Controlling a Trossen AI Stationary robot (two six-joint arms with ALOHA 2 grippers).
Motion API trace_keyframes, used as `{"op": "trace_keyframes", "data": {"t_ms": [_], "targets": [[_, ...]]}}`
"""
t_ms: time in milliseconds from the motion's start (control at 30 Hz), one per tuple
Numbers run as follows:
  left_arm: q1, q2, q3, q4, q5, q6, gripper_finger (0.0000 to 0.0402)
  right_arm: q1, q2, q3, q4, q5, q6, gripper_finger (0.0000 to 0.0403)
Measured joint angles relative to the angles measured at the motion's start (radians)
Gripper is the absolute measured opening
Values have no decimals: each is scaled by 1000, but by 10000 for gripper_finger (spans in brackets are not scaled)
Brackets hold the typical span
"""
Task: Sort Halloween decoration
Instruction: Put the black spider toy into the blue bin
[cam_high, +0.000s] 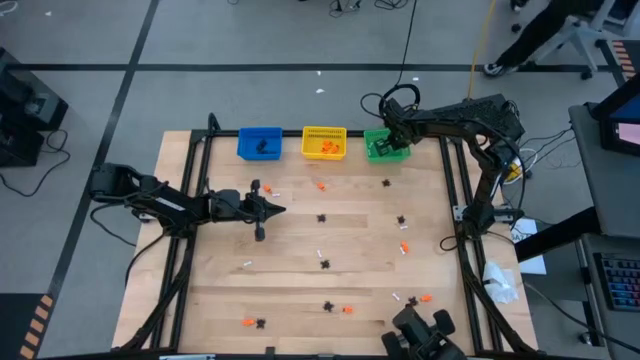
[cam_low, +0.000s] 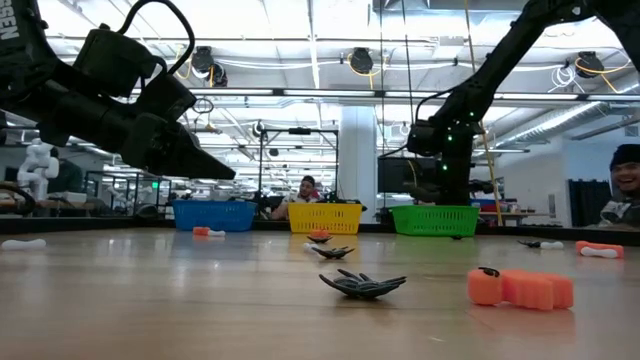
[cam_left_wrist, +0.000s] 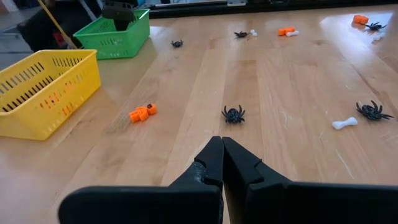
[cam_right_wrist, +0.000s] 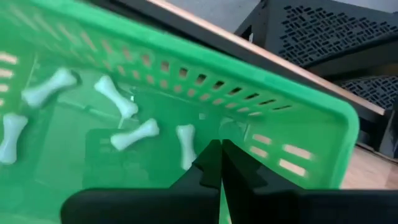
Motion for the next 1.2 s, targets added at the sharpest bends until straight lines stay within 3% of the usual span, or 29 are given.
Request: {"op": "trace_keyframes", "data": {"t_ms": [233,467,667,867,1033,1200], "targets": [[0,0,0,0,-19,-1,0,25,-74,0,21,-1,-78,0],[14,-20,50,-84,-87,7,0,143,-244,-38,122,-7,-252,0],[78,-90,267,-653,-77,29,0,267,-384,-242,487,-134,-284,0],[171,-96,531,-1165,-77,57,0,360,-472,-378,696,-135,-285,0],[261,-69,680,-1422,-53,67,0,398,-511,-391,720,-130,-295,0],[344,-11,756,-1557,67,123,0,420,-530,-391,726,-130,-343,0]]}}
